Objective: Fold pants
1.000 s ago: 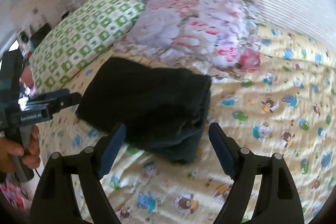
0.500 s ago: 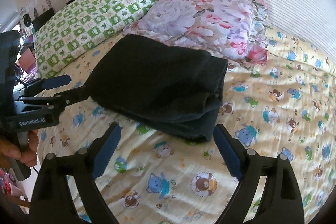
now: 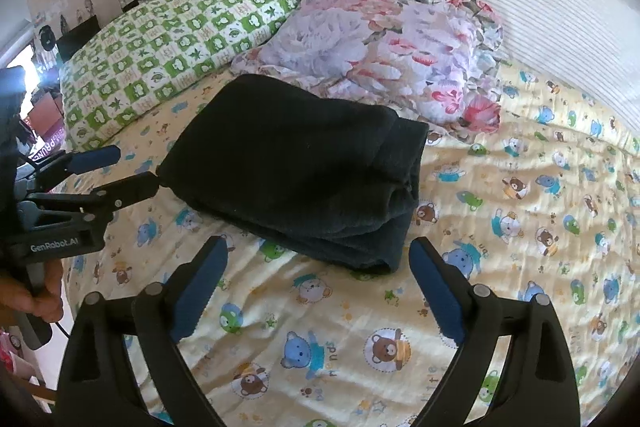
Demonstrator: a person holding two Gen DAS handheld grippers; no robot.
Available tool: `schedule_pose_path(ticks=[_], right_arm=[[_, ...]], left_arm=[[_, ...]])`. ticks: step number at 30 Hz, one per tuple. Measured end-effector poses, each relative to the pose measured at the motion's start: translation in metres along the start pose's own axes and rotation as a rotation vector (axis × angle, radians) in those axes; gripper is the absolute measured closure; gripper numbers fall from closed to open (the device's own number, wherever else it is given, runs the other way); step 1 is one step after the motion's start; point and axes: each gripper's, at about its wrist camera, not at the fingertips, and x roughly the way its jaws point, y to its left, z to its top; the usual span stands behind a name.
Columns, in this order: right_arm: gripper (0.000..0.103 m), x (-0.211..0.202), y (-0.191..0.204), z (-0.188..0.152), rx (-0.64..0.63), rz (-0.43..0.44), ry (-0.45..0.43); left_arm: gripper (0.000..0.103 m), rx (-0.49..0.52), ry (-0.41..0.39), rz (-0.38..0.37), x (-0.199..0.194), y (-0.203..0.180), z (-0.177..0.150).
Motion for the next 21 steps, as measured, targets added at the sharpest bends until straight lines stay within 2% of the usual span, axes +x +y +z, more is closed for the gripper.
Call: schedule_pose_path(ticks=[3,21], right_arm=[[0.008,-0.0023,0.0001,0.0002,0.000,-0.004,-0.004],[0.007,-0.0058,0.0093,0.0046,-0.024,0.008,-0.023]], left_arm=[[0.017,0.019,-0.012,0.022,-0.0028,-0.0030,-0.0011],[0.016,0.025,-0.029,0.023,-0.0081,-0.0047,0.0032]])
